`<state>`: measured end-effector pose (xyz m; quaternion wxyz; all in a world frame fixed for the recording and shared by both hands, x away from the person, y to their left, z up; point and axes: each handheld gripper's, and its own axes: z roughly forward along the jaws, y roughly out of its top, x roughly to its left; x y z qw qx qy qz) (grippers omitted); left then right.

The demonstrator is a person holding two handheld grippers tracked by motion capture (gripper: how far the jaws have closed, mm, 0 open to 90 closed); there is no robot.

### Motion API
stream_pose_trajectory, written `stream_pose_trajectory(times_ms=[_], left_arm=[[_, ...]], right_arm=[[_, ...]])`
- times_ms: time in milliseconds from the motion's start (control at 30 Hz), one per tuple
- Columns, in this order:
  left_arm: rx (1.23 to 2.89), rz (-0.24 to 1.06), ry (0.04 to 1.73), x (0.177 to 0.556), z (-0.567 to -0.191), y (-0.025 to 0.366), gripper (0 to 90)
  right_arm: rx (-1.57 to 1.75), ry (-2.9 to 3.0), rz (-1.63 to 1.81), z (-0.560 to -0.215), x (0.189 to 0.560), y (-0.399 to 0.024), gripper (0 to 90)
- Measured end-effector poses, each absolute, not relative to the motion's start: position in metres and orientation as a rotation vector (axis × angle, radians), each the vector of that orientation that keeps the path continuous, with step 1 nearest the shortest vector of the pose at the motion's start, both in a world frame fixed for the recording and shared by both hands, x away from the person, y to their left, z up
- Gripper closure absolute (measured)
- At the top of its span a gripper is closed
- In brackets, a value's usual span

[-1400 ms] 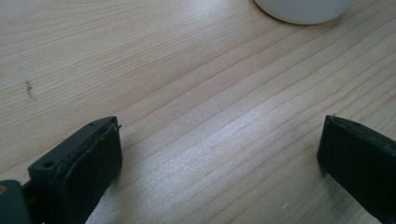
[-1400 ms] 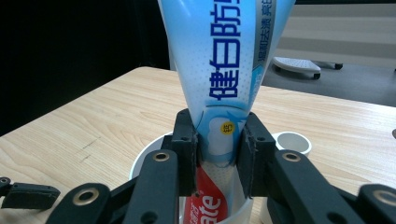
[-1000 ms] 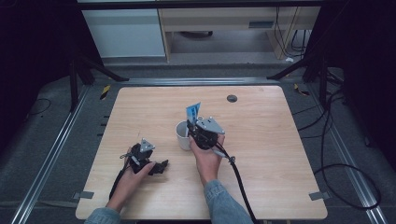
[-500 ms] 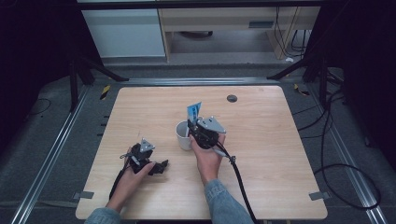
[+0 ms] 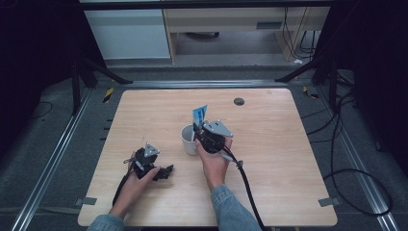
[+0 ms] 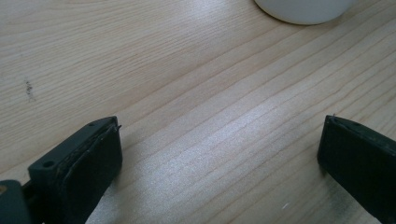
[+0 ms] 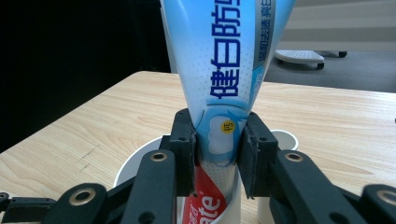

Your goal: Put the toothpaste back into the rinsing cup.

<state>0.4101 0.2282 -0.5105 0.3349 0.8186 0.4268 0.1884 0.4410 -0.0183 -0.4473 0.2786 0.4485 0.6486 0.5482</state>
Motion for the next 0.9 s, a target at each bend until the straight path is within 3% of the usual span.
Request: stream_pose_trajectory(times_ms=[900], left_arm=[[2.136,0.491,1.113,0.4101,-0.5105,0.2283,0.0]], right_arm=[[1.200,1.736,1.471,-0.4458,0.4401,-0.0209,66.0]])
